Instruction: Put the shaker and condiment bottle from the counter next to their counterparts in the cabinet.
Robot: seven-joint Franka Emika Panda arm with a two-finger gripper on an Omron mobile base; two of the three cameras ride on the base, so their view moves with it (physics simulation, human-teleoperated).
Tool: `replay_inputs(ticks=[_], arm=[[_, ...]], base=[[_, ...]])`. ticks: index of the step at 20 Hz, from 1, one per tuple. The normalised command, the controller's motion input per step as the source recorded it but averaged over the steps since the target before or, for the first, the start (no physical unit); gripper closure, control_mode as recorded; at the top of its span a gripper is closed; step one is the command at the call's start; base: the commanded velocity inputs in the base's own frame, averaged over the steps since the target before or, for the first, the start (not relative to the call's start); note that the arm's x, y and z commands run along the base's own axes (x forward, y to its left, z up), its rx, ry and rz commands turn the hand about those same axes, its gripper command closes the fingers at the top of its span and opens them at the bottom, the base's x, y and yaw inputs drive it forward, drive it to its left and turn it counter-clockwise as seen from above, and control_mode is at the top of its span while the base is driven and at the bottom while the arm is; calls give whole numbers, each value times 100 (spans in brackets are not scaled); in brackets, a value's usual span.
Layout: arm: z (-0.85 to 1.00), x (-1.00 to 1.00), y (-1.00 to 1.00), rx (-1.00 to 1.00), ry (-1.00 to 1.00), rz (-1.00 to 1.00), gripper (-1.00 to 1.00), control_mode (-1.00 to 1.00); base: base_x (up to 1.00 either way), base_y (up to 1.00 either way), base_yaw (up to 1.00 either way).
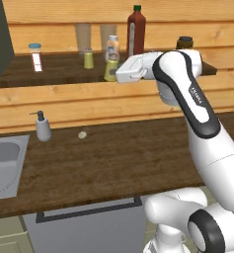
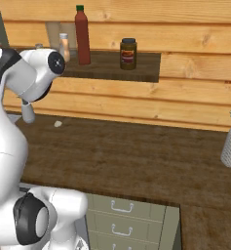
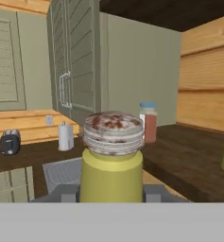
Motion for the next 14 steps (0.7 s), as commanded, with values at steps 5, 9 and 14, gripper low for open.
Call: replay_inputs(ticks=[5,9,14], arm=[[12,52,0,0,0,-18,100,-100],[-7,58,0,0,0,-7,100,-100],[-10,64,0,-3,0,0,100,-100]], base=[[0,0,0],[0,0,0],[0,0,0]])
